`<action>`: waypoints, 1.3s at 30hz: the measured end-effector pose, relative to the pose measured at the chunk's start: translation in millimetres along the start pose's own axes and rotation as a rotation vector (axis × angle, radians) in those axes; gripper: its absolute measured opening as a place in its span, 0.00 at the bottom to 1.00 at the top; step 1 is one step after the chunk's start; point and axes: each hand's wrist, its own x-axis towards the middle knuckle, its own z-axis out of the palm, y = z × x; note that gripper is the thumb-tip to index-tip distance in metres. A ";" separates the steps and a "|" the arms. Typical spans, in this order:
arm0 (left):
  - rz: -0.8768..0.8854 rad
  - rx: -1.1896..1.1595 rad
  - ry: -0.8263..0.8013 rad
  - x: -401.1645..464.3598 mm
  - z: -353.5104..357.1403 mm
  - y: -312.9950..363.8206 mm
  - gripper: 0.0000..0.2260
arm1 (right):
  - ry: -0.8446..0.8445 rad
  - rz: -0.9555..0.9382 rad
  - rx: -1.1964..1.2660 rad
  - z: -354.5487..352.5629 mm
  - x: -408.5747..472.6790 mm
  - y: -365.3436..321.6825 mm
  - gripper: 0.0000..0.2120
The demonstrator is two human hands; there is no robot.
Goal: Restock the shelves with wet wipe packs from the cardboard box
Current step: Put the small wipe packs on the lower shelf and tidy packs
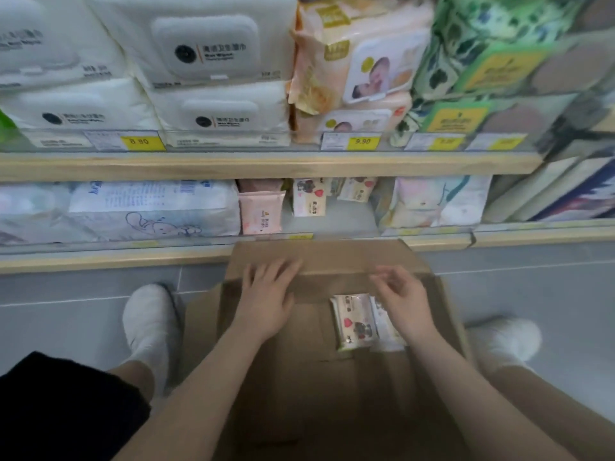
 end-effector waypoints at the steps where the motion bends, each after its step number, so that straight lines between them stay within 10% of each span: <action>1: -0.005 0.042 -0.010 0.4 4.2 1.5 0.29 | 0.018 0.059 -0.010 -4.9 -6.3 15.3 0.03; 12: 0.036 0.195 0.128 0.8 30.2 -10.0 0.27 | 0.013 0.462 -0.132 24.0 -2.0 121.2 0.13; 26: 0.043 0.193 0.095 -0.5 28.1 -14.1 0.27 | -0.055 0.470 -0.285 42.3 10.2 119.6 0.04; 34: -0.153 -0.249 0.211 -37.9 17.9 24.7 0.17 | -0.149 0.457 0.108 22.5 -16.3 80.3 0.12; 39: -0.474 -0.783 -0.073 -43.1 29.9 35.5 0.15 | -0.398 0.389 0.314 27.9 -35.0 41.5 0.14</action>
